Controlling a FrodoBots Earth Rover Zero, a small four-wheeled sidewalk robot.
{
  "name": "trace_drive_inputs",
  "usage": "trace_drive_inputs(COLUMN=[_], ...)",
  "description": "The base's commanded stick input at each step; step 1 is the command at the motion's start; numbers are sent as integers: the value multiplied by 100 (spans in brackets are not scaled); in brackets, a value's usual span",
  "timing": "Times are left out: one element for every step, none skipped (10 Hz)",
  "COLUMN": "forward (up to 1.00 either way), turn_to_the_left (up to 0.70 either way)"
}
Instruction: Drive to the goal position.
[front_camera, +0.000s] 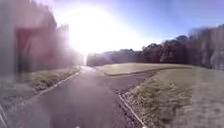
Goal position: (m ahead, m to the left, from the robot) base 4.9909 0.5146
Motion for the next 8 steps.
trace_drive_inputs(forward=[70, 70, 70, 70, 70, 70, 70, 70], turn_to_the_left=[0, 0, 0, 0, 0, 0, 0, 0])
